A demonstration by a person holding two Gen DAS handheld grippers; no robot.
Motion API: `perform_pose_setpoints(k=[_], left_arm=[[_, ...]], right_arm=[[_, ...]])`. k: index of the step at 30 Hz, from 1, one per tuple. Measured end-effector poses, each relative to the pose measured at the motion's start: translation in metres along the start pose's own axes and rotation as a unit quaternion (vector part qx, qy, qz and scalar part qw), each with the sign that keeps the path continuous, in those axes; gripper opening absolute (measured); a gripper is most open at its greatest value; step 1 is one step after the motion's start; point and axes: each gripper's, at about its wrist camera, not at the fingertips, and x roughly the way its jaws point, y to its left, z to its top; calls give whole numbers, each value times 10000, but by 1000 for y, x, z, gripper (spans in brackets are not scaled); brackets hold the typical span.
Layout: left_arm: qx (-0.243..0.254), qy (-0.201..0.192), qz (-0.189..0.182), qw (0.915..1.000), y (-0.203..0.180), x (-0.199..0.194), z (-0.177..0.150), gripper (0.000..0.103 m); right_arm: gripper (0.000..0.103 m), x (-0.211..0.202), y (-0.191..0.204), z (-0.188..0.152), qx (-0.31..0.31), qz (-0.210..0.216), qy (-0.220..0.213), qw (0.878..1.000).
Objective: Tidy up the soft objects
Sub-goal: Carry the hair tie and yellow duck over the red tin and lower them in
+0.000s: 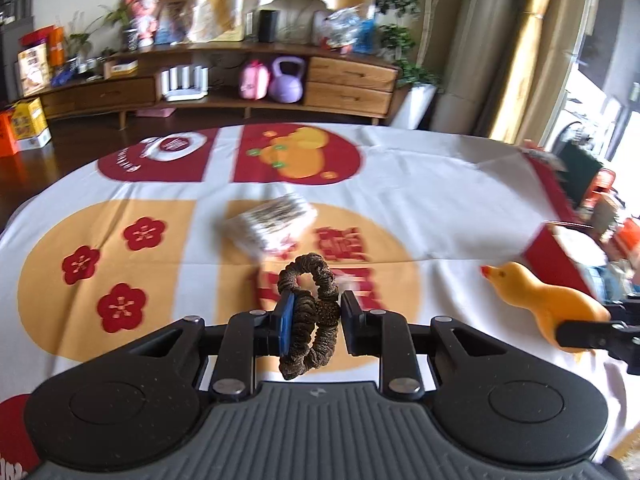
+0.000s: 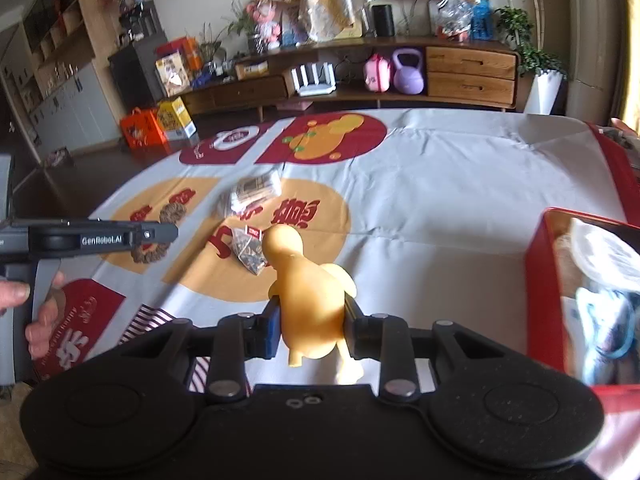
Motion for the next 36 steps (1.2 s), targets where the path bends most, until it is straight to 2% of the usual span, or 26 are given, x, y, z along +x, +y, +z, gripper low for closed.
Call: perform_pose_setpoints(k=[8, 16, 25, 36], left_arm=[[288, -111, -511, 9982, -62, -35, 6, 24], [657, -174, -984, 9928, -135, -43, 12, 24], [1020, -132, -1410, 9846, -218, -30, 17, 24], [1312, 142, -1665, 9772, -300, 15, 23, 24]], right_arm=[[30, -56, -11, -8, 148, -78, -342, 9993], [30, -97, -39, -19, 379, -305, -601, 9970], [30, -128, -93, -28, 761, -714, -864, 9908], [30, -143, -166, -30, 1101, -1216, -1015, 9812]])
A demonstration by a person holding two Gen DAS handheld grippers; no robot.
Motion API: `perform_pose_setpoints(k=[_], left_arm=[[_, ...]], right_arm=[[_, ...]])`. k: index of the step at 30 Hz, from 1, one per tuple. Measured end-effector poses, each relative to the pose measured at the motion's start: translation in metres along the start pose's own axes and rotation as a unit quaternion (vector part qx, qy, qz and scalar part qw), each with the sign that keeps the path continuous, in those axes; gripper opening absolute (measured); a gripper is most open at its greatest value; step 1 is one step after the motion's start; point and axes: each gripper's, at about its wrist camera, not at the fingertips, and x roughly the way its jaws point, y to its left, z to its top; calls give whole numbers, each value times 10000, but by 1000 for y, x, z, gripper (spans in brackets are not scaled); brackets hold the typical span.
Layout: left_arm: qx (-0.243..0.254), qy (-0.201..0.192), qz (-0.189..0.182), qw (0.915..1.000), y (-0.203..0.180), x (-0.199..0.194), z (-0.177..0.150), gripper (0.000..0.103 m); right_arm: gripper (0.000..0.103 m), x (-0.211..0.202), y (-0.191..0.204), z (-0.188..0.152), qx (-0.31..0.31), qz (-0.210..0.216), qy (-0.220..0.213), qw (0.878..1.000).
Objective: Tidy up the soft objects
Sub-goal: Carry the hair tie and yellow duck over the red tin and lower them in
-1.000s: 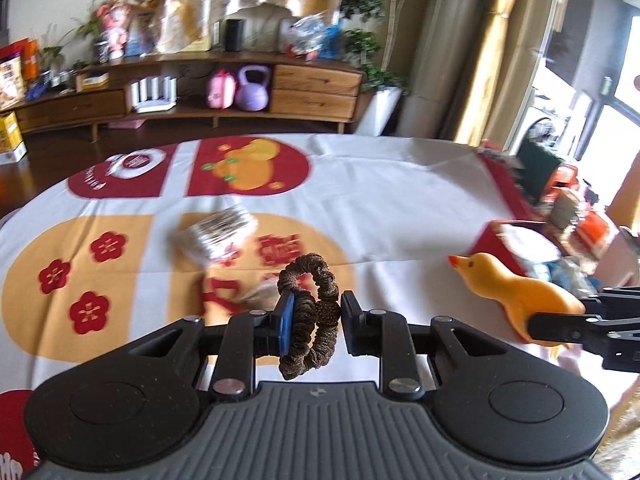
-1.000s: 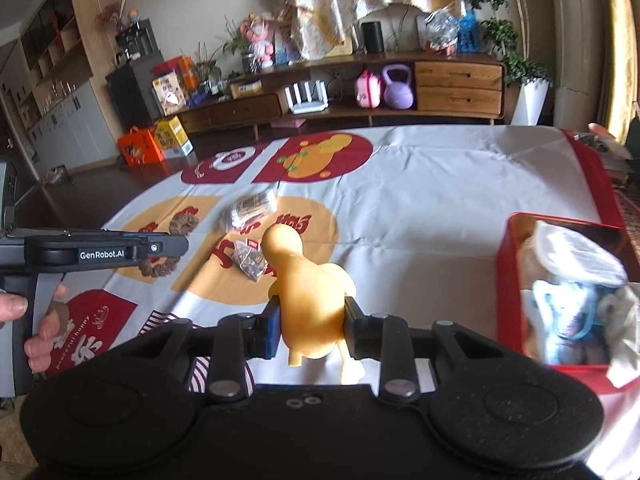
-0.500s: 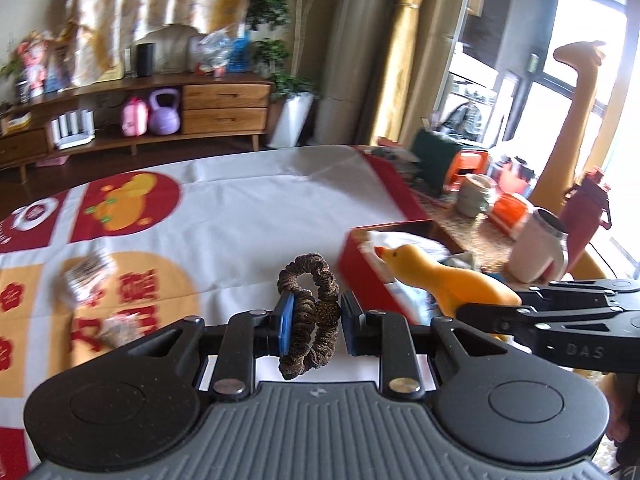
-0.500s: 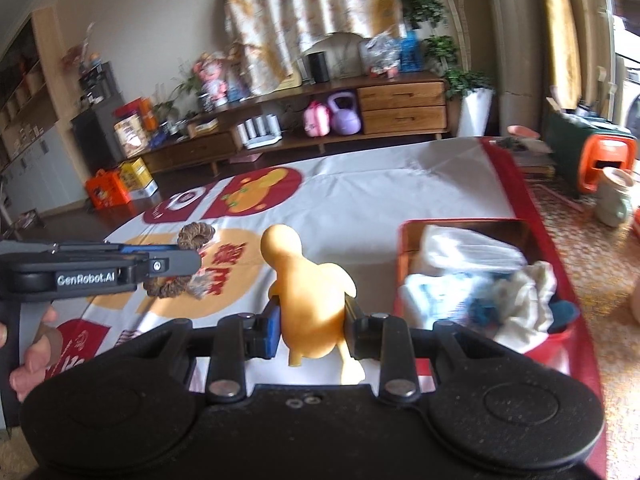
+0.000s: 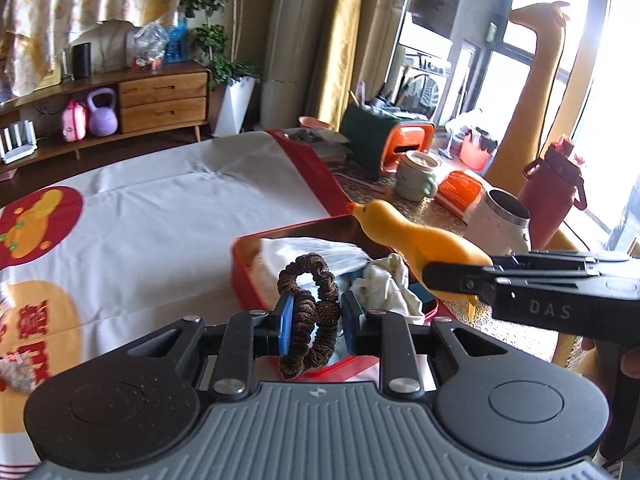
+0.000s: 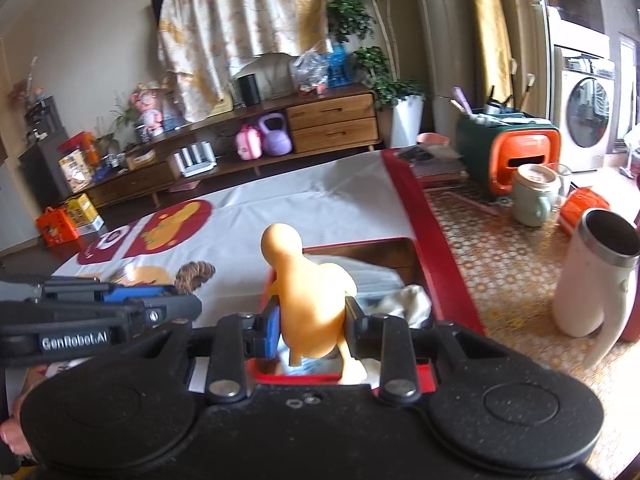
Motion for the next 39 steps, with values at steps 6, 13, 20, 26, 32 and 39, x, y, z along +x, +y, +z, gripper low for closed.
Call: perform_pose_setpoints(k=[6, 13, 20, 26, 32, 39], left_arm=[[107, 197, 14, 9997, -18, 38, 3, 24], [147, 377, 44, 9992, -29, 76, 5, 24], [142, 523, 83, 9985, -31, 105, 4, 24], [82, 640, 173, 9978, -25, 125, 3, 24], [29, 813, 185, 9965, -19, 141, -2, 24], [-23, 989, 161, 9950, -15, 153, -7, 24]], right_arm=[[31, 17, -26, 7, 130, -150, 45, 9998], [31, 45, -48, 6, 309, -254, 247, 9989], [31, 76, -62, 3, 482, -318, 479, 9972], [31, 98, -65, 0, 485, -340, 644, 9962], [31, 112, -64, -2, 391, -375, 765, 9956], [32, 123, -64, -5, 353, -421, 868, 9947]])
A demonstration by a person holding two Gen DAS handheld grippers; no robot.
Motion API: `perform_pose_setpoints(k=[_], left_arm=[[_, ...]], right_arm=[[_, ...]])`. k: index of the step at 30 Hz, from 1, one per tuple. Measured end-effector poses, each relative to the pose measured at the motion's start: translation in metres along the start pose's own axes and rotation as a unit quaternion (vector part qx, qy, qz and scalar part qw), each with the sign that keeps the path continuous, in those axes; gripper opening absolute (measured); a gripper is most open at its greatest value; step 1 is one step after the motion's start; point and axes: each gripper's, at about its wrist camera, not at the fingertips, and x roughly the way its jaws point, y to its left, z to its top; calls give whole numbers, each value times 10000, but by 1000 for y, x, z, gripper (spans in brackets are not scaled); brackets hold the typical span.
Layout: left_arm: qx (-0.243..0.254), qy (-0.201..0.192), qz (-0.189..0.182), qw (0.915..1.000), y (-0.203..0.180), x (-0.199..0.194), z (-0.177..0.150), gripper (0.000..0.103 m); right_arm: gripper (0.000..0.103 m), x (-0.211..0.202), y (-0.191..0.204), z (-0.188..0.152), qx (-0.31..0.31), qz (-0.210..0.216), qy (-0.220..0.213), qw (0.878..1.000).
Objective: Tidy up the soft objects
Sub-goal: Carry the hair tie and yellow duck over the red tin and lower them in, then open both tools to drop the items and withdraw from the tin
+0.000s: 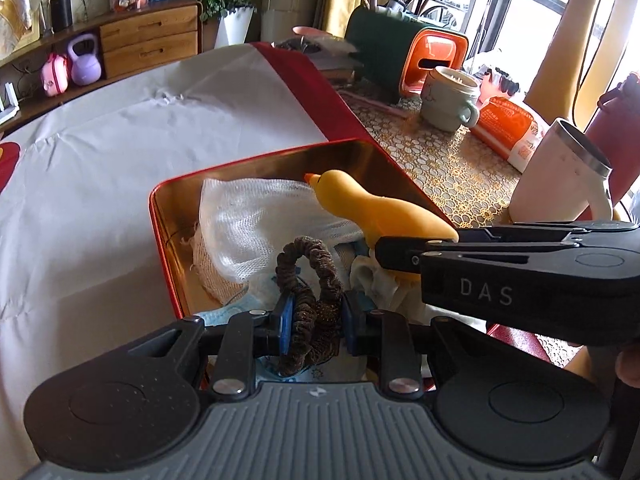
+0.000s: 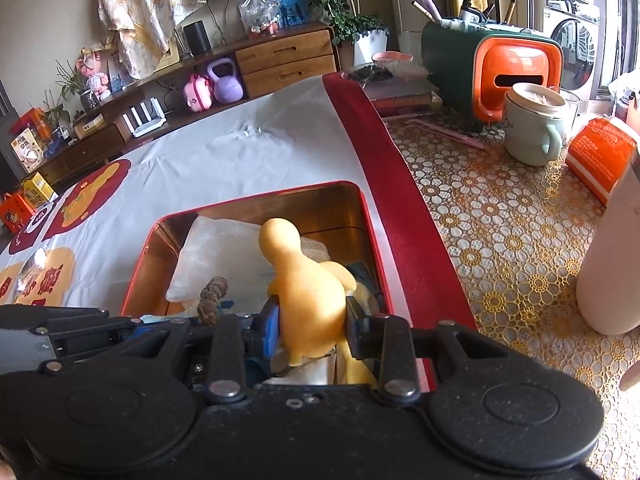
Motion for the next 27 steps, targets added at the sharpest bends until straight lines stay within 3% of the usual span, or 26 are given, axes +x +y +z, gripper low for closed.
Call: perform_pose_setpoints(k=[22, 23, 24, 25, 26, 27], left_arm=[[-97, -175, -62, 9998, 2, -40, -10, 32], [-107, -198, -77, 9997, 3, -44, -11, 39], [-116, -236, -77, 9996, 3, -47, -12, 56], [-120, -316, -55, 9994, 4, -52, -13, 65], [-111, -417, -22, 9991, 4, -58, -15, 73], [-89, -492, -25, 9987, 4, -63, -16, 73]], right_arm=[[49, -35, 7, 1, -91, 19, -133, 9999], [50, -38, 7, 1, -96, 26, -140, 9999], [52, -41, 8, 0, -105, 31, -152, 9998], [53, -44, 9, -1, -113, 33, -169, 9998], [53, -47, 10, -2, -122, 34, -181, 9998], [53, -51, 11, -3, -131, 38, -191, 9997]])
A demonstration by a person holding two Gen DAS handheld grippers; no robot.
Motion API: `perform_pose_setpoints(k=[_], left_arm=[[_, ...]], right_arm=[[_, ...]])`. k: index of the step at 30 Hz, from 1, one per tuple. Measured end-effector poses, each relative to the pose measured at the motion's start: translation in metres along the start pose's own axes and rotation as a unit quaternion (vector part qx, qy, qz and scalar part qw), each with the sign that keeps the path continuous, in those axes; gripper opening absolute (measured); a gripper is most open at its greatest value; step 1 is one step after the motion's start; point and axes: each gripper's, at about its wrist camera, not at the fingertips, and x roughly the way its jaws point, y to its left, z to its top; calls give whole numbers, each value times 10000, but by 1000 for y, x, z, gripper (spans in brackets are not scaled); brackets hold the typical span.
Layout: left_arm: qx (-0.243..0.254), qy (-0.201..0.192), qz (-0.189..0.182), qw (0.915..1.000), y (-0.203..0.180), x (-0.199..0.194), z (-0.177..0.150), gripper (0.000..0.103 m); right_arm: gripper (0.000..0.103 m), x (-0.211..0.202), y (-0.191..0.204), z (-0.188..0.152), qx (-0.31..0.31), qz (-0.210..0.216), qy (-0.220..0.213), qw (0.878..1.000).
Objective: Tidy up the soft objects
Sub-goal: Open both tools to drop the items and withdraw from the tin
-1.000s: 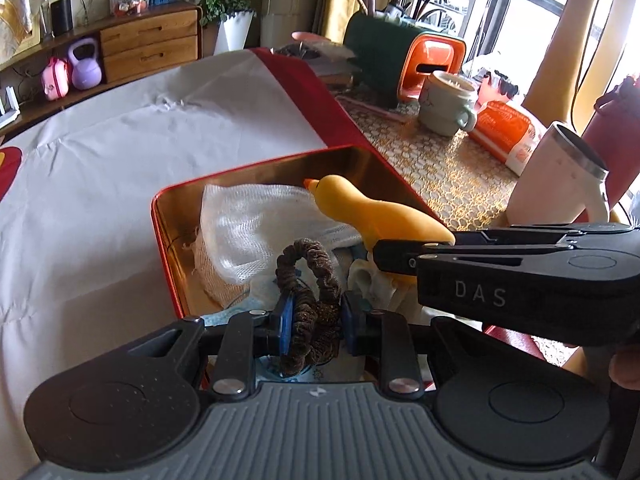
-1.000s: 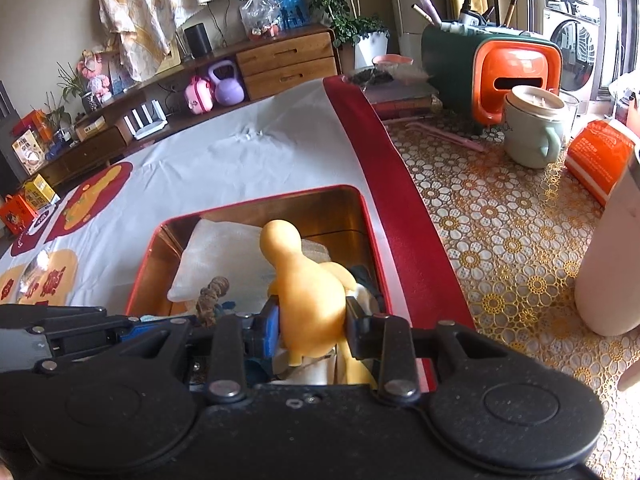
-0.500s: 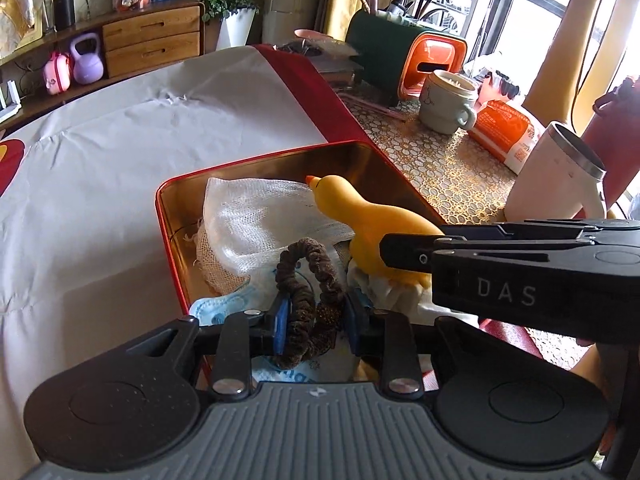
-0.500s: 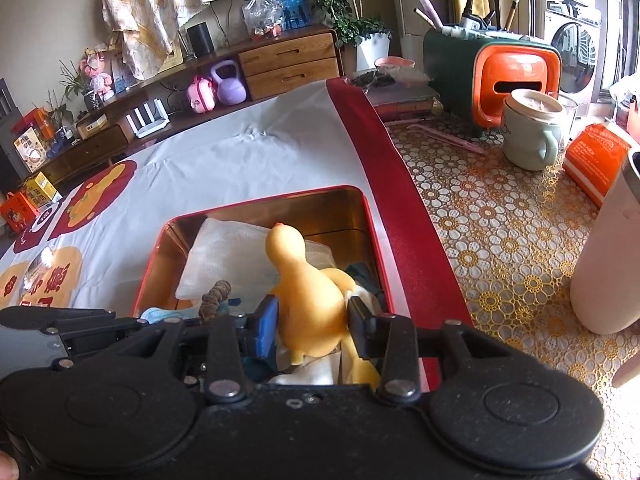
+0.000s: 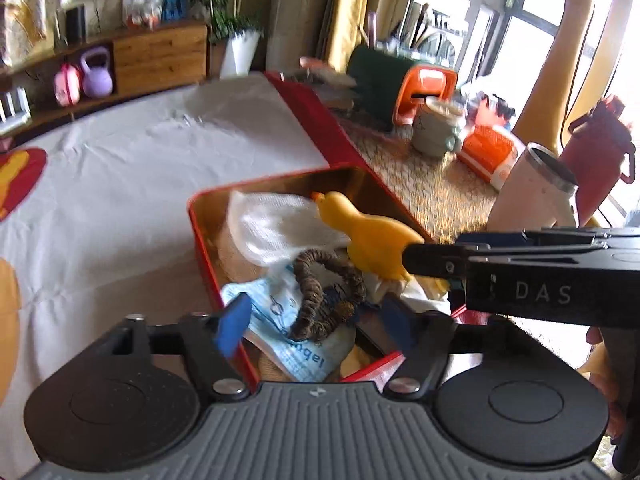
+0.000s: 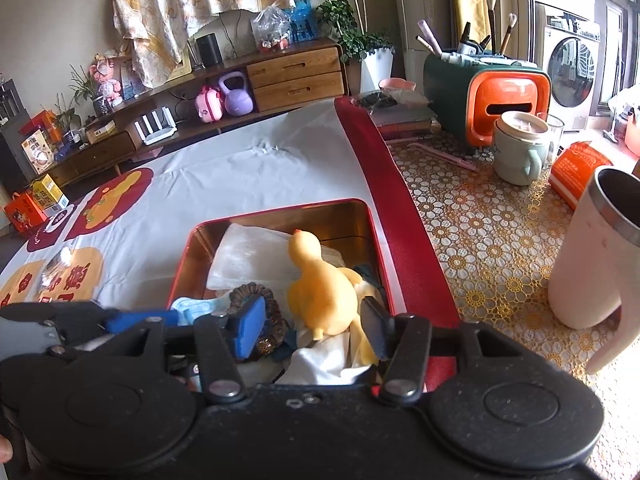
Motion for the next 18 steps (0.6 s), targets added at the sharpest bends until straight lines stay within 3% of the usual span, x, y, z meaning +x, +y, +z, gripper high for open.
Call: perform_pose_setpoints(k=[18], left_arm=[[-142, -238, 154, 9995, 36, -88, -21, 73]], right_arm=[[76, -58, 43, -13, -362, 275, -325, 9984]])
